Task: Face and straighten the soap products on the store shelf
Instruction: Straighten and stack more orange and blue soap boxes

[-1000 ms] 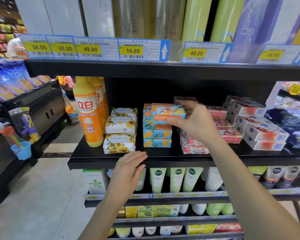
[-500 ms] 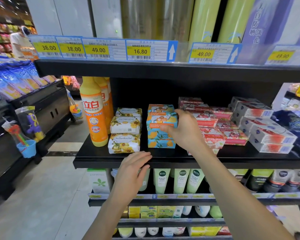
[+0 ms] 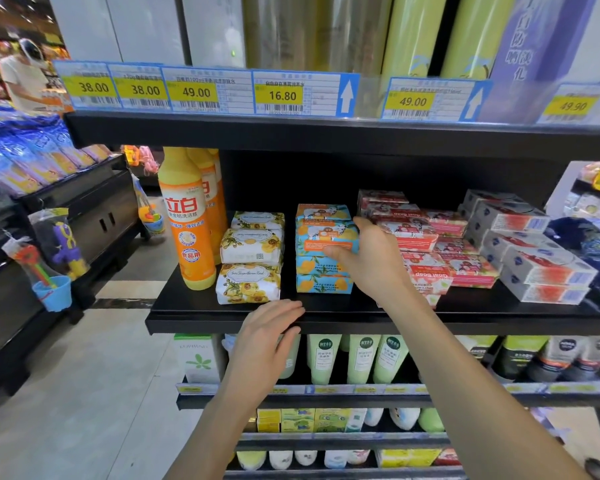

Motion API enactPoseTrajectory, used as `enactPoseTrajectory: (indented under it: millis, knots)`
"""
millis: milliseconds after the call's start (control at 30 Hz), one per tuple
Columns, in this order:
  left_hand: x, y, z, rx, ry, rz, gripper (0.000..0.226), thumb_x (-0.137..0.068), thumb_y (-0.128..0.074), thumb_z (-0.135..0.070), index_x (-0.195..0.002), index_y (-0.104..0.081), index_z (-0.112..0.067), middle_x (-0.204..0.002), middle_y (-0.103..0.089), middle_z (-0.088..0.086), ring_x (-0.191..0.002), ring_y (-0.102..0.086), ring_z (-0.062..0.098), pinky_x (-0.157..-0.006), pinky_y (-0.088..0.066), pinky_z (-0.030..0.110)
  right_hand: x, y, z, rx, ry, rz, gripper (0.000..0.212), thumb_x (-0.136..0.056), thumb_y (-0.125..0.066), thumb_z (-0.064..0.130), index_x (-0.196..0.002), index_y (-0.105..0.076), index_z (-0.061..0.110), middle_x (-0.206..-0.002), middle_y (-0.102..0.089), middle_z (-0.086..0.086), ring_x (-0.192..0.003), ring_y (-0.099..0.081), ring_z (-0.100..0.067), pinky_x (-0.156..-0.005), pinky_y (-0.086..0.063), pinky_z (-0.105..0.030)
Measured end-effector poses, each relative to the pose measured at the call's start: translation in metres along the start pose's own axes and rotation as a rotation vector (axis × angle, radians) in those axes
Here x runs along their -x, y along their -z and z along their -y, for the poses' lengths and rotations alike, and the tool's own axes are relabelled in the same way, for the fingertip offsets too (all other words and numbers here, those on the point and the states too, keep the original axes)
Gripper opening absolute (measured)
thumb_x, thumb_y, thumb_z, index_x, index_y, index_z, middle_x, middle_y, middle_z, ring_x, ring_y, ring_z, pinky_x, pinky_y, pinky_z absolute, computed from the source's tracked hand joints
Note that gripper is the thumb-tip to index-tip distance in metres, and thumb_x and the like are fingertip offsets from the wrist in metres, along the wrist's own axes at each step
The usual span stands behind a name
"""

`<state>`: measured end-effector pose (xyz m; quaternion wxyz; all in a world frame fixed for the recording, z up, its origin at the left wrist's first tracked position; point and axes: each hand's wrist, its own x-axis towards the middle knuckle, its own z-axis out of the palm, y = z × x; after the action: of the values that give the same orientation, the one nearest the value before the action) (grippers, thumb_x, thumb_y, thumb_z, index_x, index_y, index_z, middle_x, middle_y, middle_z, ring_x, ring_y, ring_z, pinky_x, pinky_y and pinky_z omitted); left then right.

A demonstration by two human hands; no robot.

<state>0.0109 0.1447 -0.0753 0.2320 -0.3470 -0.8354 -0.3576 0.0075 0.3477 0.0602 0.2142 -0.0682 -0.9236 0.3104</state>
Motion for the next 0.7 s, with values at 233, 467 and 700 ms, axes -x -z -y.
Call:
enactPoseTrajectory:
  millis: [233, 467, 700]
  knots:
    - [0.0, 0.0, -0.005, -0.006, 0.042, 0.002, 0.036, -0.093, -0.073, -0.007, -0.127, -0.071, -0.017, -0.131, -0.064, -0.01, -0.126, -0.048, 0.002, -0.113, -0.015, 0.003, 0.02, 0.044, -0.007, -0.001, 0.047, -0.112, 0.057, -0.091, -0.077, 0.031, -0.142, -0.058, 0.013, -0.134, -0.067, 0.0, -0.124, -0.061, -0.017, -0.1, -0.046, -0.026]
    - [0.0, -0.013, -0.023, -0.187, 0.099, -0.069, 0.037, -0.083, -0.082, -0.008, -0.119, -0.076, -0.015, -0.125, -0.071, -0.002, -0.121, -0.058, 0.017, -0.107, -0.046, 0.042, 0.017, 0.087, -0.052, 0.073, -0.027, -0.157, 0.062, -0.087, -0.078, 0.041, -0.14, -0.059, 0.015, -0.14, -0.059, -0.006, -0.13, -0.055, -0.023, -0.11, -0.042, -0.036]
    - [-0.008, -0.038, -0.044, -0.224, 0.103, -0.042, 0.042, -0.084, -0.083, -0.012, -0.125, -0.073, -0.012, -0.128, -0.069, 0.0, -0.123, -0.061, 0.023, -0.109, -0.045, 0.04, 0.001, 0.095, -0.086, -0.031, -0.055, -0.035, 0.073, -0.085, -0.08, 0.041, -0.147, -0.052, 0.012, -0.14, -0.061, -0.003, -0.126, -0.058, -0.019, -0.097, -0.042, -0.026]
